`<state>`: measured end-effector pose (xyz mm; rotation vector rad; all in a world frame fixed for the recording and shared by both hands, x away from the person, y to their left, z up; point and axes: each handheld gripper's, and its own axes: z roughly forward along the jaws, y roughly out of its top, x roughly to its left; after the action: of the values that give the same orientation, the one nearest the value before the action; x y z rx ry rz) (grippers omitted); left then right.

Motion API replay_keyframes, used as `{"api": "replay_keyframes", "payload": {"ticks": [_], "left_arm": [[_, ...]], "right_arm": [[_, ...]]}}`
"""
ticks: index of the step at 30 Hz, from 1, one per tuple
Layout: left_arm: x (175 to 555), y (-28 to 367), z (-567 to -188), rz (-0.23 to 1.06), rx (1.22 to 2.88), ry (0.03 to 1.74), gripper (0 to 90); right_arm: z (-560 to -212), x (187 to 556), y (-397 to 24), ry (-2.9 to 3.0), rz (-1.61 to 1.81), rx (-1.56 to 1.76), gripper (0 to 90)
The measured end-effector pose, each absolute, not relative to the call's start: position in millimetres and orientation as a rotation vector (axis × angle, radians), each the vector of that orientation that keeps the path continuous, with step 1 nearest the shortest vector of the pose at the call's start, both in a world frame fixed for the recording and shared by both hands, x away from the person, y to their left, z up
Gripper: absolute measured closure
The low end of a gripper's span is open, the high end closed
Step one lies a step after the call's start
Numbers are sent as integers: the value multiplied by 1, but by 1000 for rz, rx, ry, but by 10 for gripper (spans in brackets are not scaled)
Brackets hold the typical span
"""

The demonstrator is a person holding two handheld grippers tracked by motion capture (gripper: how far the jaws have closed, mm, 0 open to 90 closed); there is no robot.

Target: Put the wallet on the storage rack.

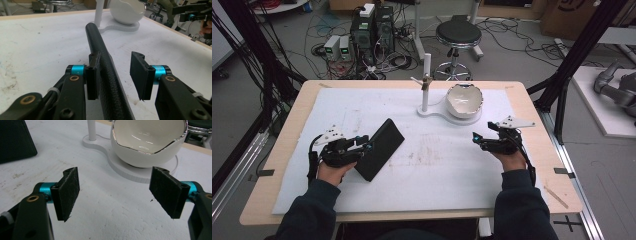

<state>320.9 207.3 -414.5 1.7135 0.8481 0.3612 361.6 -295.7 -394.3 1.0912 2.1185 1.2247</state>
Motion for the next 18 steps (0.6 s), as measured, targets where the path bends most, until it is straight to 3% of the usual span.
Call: {"api": "replay_keyframes", "payload": {"ticks": [4, 12, 14, 16, 18], "left_arm": [[319, 203, -413, 398, 1729, 817, 737], [316, 196, -410, 365, 1725, 794, 757], [316, 194, -410, 318, 1707, 768, 719], [314, 192, -409, 366, 1714, 742, 651], [315, 193, -407, 461, 1711, 809, 423]], "right_arm": [[-394, 362, -295, 2119, 1228, 1090, 247], [-395, 362, -295, 2126, 1228, 1086, 247], [-395, 362, -295, 2125, 1227, 1087, 247], [-395, 362, -295, 2126, 1227, 1090, 248], [-395, 362, -295, 2127, 1230, 1091, 248]]}}
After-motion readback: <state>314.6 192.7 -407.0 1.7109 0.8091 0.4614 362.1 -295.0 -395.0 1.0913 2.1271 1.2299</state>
